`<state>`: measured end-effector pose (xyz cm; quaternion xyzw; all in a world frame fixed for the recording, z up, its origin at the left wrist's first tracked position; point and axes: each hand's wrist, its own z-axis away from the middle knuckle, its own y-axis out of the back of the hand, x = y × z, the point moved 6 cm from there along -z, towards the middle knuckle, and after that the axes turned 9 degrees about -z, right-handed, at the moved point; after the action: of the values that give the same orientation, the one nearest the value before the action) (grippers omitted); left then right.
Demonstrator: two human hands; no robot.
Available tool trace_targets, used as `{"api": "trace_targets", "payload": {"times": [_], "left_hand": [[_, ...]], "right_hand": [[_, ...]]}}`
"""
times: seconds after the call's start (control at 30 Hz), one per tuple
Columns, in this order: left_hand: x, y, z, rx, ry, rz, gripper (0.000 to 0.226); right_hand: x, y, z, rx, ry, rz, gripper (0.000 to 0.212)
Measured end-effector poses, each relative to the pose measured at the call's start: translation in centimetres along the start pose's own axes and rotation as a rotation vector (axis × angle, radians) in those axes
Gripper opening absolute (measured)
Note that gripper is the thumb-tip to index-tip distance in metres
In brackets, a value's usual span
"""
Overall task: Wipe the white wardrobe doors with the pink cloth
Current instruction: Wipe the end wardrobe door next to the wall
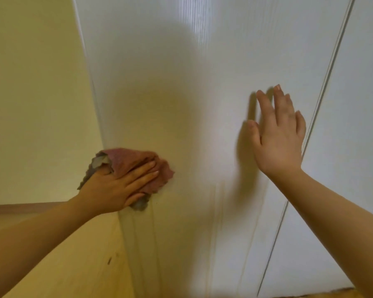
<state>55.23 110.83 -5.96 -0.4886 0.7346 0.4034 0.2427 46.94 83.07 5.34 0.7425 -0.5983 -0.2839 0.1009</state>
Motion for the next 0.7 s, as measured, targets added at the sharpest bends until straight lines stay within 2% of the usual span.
{"api": "trace_targets", "payload": {"times": [0.1, 0.2, 0.33, 0.37, 0.43, 0.53, 0.6, 0.7], "left_hand": [[-0.2, 0.2, -1.4, 0.054, 0.024, -0.028, 0.056], [0.9, 1.2, -9.5, 0.187, 0.137, -0.071, 0.055], [1.5, 1.9, -16.4, 0.164, 0.28, -0.065, 0.06], [1.6, 1.9, -16.5, 0.139, 0.272, -0.032, 0.059], [2.6, 1.4, -14.3, 0.107, 0.148, -0.019, 0.056], [2.6, 0.4, -7.0, 0.127, 0.004, -0.023, 0.053], [0.6, 0.6, -3.4, 0.132, 0.031, -0.033, 0.054], [-1.9, 1.5, -3.7, 0.166, 0.174, -0.091, 0.058]], "right_hand": [[0.0, -0.1, 0.1, 0.04, -0.042, 0.002, 0.05], [0.6, 0.5, 0.1, 0.051, -0.091, 0.024, 0.051], [1.1, 1.0, 0.4, 0.059, -0.098, 0.048, 0.053], [1.1, 1.0, 0.6, 0.055, -0.1, 0.05, 0.054], [1.0, 0.6, 1.5, 0.035, -0.112, 0.052, 0.056], [0.3, -0.5, 3.0, -0.005, -0.098, 0.04, 0.055], [-0.5, -1.2, 3.5, -0.016, -0.069, 0.032, 0.055], [-1.7, -2.0, 3.7, 0.016, -0.064, -0.02, 0.054]]}}
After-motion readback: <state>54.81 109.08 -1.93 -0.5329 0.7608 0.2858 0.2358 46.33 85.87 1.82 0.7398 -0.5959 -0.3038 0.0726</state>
